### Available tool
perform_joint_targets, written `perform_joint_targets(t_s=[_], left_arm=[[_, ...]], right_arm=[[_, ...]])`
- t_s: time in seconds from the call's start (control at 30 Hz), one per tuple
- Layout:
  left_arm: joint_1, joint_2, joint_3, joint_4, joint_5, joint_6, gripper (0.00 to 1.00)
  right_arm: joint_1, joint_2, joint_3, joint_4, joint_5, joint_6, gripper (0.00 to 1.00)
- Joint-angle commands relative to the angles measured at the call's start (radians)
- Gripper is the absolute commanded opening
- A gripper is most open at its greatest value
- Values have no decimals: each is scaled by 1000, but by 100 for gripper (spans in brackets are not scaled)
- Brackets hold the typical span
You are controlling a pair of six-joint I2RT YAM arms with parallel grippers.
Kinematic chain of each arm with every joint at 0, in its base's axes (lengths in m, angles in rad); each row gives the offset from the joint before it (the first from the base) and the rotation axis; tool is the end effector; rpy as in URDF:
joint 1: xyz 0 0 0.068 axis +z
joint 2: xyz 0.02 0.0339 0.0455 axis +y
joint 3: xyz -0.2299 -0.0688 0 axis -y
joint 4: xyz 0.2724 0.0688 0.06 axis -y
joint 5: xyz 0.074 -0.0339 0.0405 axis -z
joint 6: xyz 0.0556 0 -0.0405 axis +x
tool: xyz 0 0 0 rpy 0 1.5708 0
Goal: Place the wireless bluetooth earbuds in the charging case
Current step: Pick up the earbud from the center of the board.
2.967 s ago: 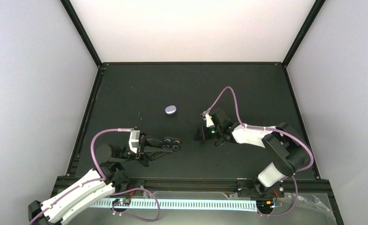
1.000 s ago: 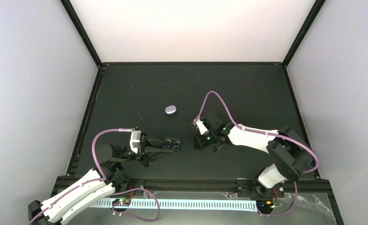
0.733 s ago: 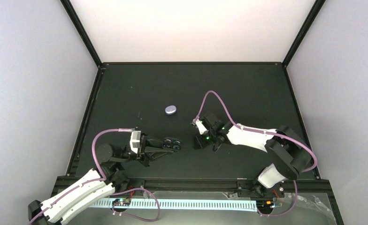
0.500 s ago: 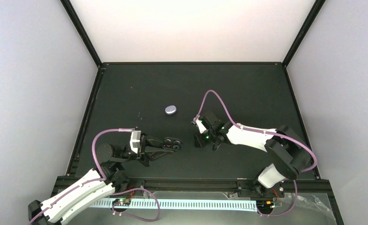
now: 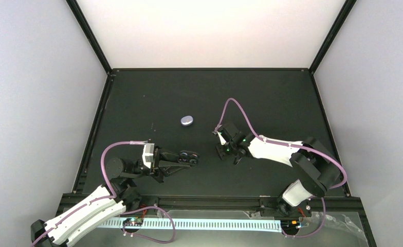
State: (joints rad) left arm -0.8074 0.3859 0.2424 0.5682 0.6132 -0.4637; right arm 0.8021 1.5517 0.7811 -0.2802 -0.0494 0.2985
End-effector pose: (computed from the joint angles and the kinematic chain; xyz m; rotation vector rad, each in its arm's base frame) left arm 0.1110 -0.1623 0.2697 0.8015 1.1040 -1.4388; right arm 0.2186 0.2299 0.0843 -0.6876 2.6018 0.4310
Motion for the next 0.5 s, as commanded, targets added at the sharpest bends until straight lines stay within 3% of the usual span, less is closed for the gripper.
perform_joint_targets(t_s=[0.0,0.47], left_arm=[[-6,-4,12,4,-9,12,2],[-7,-1,12,6,-9,12,1]], right_arm=[[-1,-4,-4,-11,74,10,20],[-1,-17,-14,4,56,7,3]])
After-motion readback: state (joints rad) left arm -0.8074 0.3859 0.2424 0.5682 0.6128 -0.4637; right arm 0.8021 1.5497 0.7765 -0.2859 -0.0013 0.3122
